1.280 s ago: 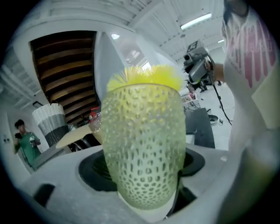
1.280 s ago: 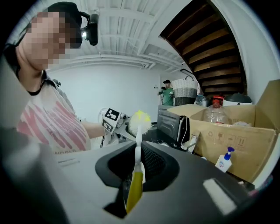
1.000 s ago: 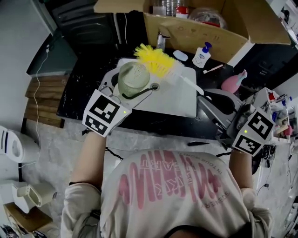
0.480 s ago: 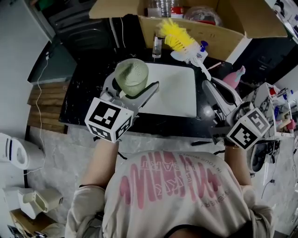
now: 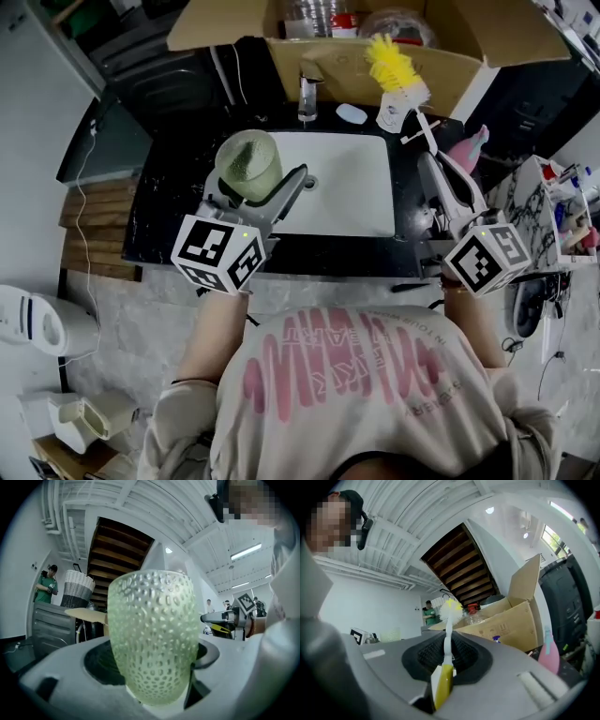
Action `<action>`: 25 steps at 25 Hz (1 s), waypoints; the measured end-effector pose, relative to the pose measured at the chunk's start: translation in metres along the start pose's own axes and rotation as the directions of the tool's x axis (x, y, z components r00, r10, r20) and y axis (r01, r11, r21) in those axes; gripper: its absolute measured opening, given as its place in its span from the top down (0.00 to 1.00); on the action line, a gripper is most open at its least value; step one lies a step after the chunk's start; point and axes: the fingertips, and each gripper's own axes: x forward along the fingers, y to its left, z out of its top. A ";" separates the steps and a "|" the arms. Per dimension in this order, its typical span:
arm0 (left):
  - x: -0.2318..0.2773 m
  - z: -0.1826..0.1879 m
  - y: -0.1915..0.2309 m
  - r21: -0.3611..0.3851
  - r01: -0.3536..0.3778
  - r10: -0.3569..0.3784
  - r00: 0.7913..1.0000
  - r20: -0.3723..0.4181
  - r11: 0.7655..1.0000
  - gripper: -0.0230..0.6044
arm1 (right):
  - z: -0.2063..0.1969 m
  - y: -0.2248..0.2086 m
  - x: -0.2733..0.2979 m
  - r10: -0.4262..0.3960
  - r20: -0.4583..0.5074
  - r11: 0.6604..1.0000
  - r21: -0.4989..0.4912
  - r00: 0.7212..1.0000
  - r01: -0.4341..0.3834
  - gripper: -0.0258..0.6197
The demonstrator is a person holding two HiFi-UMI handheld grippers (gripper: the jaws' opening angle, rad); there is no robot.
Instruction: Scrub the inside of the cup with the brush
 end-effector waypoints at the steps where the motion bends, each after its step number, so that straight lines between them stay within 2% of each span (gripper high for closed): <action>1: 0.000 -0.002 0.001 -0.008 -0.007 0.007 1.000 -0.001 1.000 0.38 | -0.002 -0.004 0.000 -0.019 -0.004 1.000 -0.005 1.000 0.019 0.88; 7: 0.003 -0.012 0.005 -0.016 -0.050 0.050 0.999 0.000 0.999 0.38 | -0.021 -0.024 0.000 -0.112 -0.046 0.993 -0.033 0.993 0.110 0.88; 12: 0.004 -0.026 0.008 -0.032 -0.094 0.094 0.996 -0.011 0.995 0.38 | -0.036 -0.040 0.000 -0.164 -0.068 0.986 0.001 0.984 0.165 0.88; 18: 0.005 -0.049 0.006 -0.040 -0.085 0.083 0.994 -0.066 0.996 0.38 | -0.055 -0.056 -0.002 -0.216 -0.124 0.976 -0.001 0.969 0.217 0.88; 25: 0.001 -0.068 0.008 -0.058 -0.085 0.079 0.991 -0.104 0.995 0.38 | -0.069 -0.072 -0.006 -0.262 -0.147 0.961 0.050 0.954 0.271 0.88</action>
